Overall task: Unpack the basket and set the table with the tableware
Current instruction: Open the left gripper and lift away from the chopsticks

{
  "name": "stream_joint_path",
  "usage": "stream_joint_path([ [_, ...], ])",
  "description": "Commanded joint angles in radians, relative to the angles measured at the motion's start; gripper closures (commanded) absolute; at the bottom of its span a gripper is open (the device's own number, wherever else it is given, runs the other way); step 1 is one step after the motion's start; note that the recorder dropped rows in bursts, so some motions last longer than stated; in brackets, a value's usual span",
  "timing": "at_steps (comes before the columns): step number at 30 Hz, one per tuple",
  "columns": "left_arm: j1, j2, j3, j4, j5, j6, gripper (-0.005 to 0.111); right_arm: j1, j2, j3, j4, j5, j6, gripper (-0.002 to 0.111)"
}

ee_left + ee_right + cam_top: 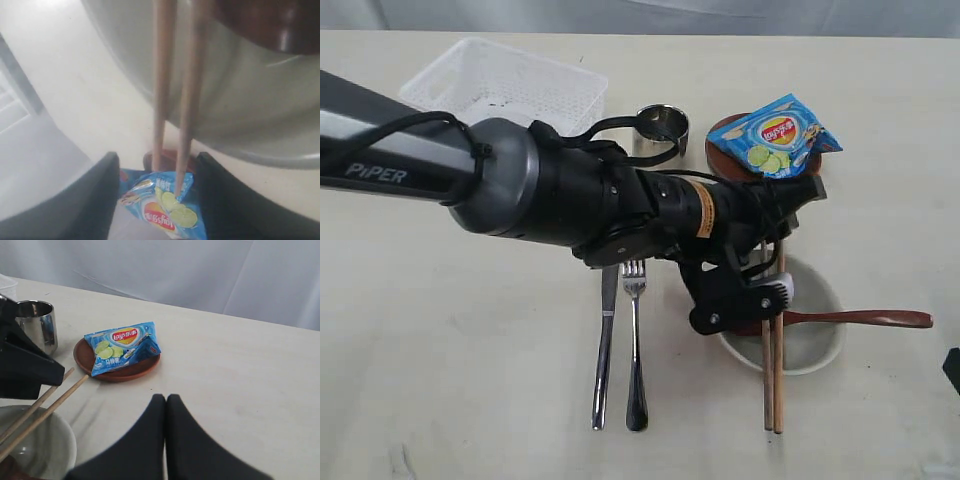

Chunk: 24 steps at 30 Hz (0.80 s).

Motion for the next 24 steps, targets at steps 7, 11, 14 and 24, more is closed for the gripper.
stream_joint_path([
  [7, 0.039, -0.151, -0.003, -0.788, -0.161, -0.271, 0.061, 0.0, -0.006, 0.004, 0.0, -0.006, 0.003, 0.108],
  [11, 0.061, -0.23, -0.075, -1.877, -0.065, -0.264, 0.061, 0.0, -0.006, 0.004, 0.0, -0.006, 0.003, 0.108],
  [14, 0.069, -0.23, -0.087, -1.989, 0.009, -0.323, 0.061, 0.0, -0.006, 0.004, 0.0, -0.006, 0.003, 0.108],
  [24, 0.283, -0.279, -0.087, -1.952, 0.639, -0.63, 0.068, 0.0, -0.006, 0.004, 0.0, -0.006, 0.003, 0.108],
])
